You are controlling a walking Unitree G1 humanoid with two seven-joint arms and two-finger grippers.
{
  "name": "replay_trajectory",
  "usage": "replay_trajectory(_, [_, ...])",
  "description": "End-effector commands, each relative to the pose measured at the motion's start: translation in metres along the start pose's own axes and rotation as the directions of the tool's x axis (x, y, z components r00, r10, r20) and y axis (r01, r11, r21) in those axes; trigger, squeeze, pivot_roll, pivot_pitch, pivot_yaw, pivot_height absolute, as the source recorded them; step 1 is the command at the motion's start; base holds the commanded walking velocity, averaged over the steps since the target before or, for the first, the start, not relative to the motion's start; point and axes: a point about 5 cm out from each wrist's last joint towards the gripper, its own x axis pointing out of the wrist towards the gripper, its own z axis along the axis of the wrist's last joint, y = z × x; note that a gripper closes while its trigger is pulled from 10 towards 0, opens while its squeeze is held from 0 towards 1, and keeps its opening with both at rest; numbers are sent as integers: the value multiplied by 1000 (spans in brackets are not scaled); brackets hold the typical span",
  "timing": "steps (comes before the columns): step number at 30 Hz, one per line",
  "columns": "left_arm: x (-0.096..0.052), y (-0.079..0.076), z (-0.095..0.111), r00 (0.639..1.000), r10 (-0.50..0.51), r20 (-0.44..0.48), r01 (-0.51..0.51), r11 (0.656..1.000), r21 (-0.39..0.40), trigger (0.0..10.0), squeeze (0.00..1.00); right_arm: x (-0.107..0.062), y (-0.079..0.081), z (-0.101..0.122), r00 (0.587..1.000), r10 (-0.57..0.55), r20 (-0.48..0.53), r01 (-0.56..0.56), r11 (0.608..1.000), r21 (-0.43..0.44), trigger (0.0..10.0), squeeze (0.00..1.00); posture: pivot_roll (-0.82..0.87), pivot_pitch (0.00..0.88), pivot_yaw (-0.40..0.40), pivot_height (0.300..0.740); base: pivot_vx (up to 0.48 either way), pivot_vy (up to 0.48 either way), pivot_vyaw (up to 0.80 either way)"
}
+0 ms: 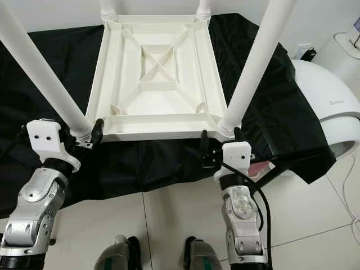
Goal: Building children table
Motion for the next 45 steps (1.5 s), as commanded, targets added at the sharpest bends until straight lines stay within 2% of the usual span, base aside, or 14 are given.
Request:
replay_trajectory(1, [-5,7,-4,996,86,-21,-86,996,10,10000,0,-2,1,-1,1000,8,-15,-8,1000,3,10000,0,-46,214,15,740,0,0,0])
replay_trajectory(2, [-5,7,-4,996,86,-21,-86,996,10,10000,0,-2,1,-1,1000,8,-15,-8,1000,3,10000,0,-46,214,15,740,0,0,0])
replay_trajectory(3, [-8,11,-3,990,143,-18,-142,989,30,10000,0,-2,1,-1,1000,6,-16,-6,1000,7,10000,0,-36,217,13,740,0,0,0])
replay_trajectory(5, [-10,15,-3,984,177,-22,-177,984,15,10000,0,-1,1,-2,1000,5,-19,-5,1000,15,10000,0,-36,217,13,740,0,0,0])
replay_trajectory(13, [-17,22,0,976,218,-21,-216,975,55,10000,0,3,5,-2,998,53,-25,-51,998,48,10000,0,-16,214,-4,740,0,0,0])
replay_trajectory(15, [-22,15,3,990,141,2,-141,990,3,10000,0,3,10,-2,994,100,-31,-98,993,64,10000,0,-16,212,-11,740,0,0,0])
replay_trajectory(16, [-22,15,3,990,141,2,-141,990,3,10000,0,3,10,-2,994,100,-31,-98,993,64,10000,0,-16,212,-11,740,0,0,0])
replay_trajectory(18, [-28,7,5,997,76,19,-76,997,-33,10000,0,1,10,-3,993,115,-36,-113,992,58,10000,0,-9,210,-19,740,0,0,0])
replay_trajectory(23, [-36,-4,4,1000,-5,12,5,999,-36,10000,0,-3,7,-5,993,105,-48,-103,994,45,10000,0,-5,207,-25,740,0,0,0])
replay_trajectory(27, [-34,-8,5,1000,-21,18,22,999,-36,10000,0,-4,5,-5,994,93,-48,-92,995,33,10000,0,-6,205,-27,740,0,0,0])
replay_trajectory(45, [-26,-7,4,998,-58,23,59,997,-45,10000,0,-4,0,-4,997,69,-42,-68,997,26,10000,0,-28,187,-13,740,0,0,0])
